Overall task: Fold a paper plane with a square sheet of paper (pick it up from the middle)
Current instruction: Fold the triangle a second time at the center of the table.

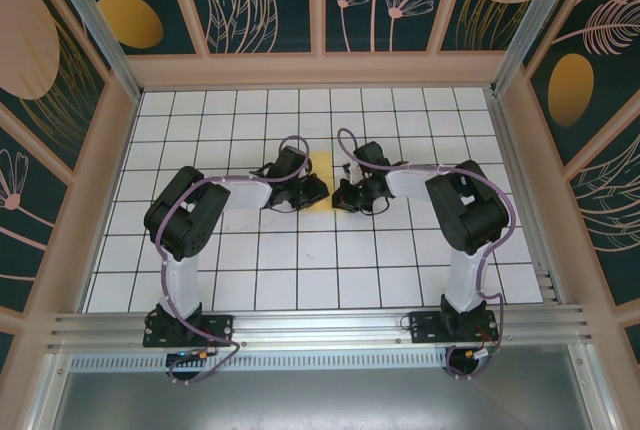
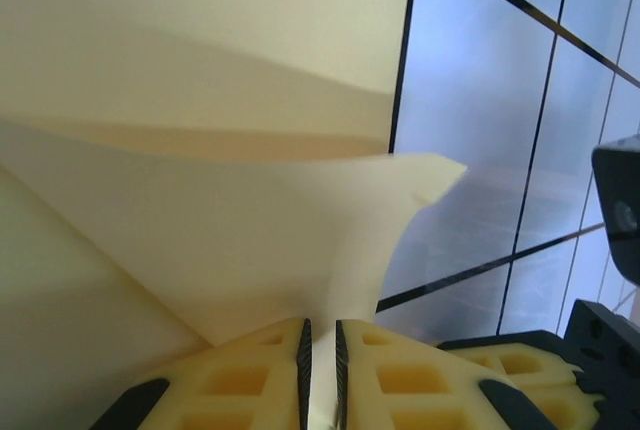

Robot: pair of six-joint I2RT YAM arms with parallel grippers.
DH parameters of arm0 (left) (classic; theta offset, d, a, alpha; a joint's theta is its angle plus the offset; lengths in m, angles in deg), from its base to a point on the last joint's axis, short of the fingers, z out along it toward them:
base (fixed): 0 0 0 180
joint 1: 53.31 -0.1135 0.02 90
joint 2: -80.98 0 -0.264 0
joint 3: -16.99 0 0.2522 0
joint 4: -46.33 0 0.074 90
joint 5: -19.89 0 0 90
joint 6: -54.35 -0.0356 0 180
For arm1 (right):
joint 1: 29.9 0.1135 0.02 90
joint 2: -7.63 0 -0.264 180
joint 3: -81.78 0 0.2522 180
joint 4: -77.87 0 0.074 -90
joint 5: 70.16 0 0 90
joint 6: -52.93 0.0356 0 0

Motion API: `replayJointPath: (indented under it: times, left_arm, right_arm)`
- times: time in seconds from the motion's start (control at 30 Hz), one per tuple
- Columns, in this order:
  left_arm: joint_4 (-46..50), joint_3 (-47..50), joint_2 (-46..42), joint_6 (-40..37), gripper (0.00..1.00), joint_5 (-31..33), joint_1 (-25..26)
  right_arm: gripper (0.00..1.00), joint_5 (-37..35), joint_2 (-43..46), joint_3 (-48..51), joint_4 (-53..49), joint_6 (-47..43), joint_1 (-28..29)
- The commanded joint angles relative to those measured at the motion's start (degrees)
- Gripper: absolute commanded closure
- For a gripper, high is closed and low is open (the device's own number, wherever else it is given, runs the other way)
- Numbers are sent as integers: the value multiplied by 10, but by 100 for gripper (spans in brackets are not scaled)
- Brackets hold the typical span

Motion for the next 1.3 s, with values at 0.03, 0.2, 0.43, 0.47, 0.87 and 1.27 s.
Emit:
replayJointPath:
  times: [0.03,0.2,0.43,0.47,0.87,1.27]
  left_arm:
    - [38,-23,9,-19,83,38,-11]
    - [49,-29,17,-27,83,52,-18]
    - [54,-26,18,-40,82,65,-33]
    - [54,-26,20,-42,82,65,-35]
    - [47,-23,24,-69,81,66,-70]
    - [66,-62,33,-102,80,83,-112]
  right_arm:
    - [100,-59,-39,11,-71,-5,-2]
    - [100,-63,-39,10,-72,-4,-2]
    - [100,-68,-39,11,-74,-5,-2]
    - [100,-69,-39,11,-74,-5,-2]
    - [100,-71,-39,15,-76,-5,-2]
    - [100,-73,-39,14,-77,-6,-2]
